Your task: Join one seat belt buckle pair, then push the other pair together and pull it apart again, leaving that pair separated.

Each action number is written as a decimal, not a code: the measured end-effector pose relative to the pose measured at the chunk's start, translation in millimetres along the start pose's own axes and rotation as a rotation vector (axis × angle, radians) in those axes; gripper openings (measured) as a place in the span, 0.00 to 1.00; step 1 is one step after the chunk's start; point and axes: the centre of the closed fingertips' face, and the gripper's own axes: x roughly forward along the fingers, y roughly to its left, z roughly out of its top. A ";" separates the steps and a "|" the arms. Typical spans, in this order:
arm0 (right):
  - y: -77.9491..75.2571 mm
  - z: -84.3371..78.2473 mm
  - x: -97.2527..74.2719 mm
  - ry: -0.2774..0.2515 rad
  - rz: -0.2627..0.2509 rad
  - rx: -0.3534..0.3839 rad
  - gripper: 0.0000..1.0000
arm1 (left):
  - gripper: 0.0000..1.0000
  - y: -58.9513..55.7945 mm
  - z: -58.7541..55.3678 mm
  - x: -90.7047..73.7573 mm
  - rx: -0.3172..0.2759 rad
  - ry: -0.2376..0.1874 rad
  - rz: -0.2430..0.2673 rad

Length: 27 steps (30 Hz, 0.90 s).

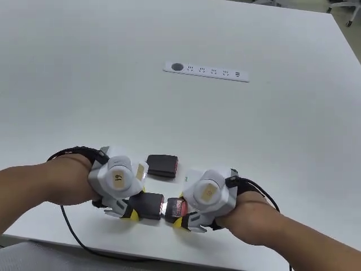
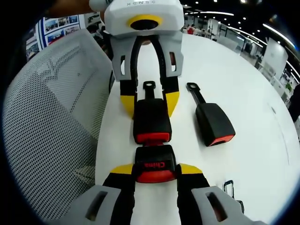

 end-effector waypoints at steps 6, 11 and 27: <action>0.1 -3.6 1.1 0.006 -0.003 -0.003 0.30 | 0.32 0.2 2.3 1.1 -0.005 0.001 0.003; -0.8 -2.3 -5.4 -0.022 0.010 0.001 0.30 | 0.32 -0.6 2.9 0.7 -0.018 -0.037 -0.006; -6.9 -10.1 -3.7 -0.007 0.016 -0.021 0.29 | 0.32 1.6 3.6 0.8 0.003 -0.029 -0.011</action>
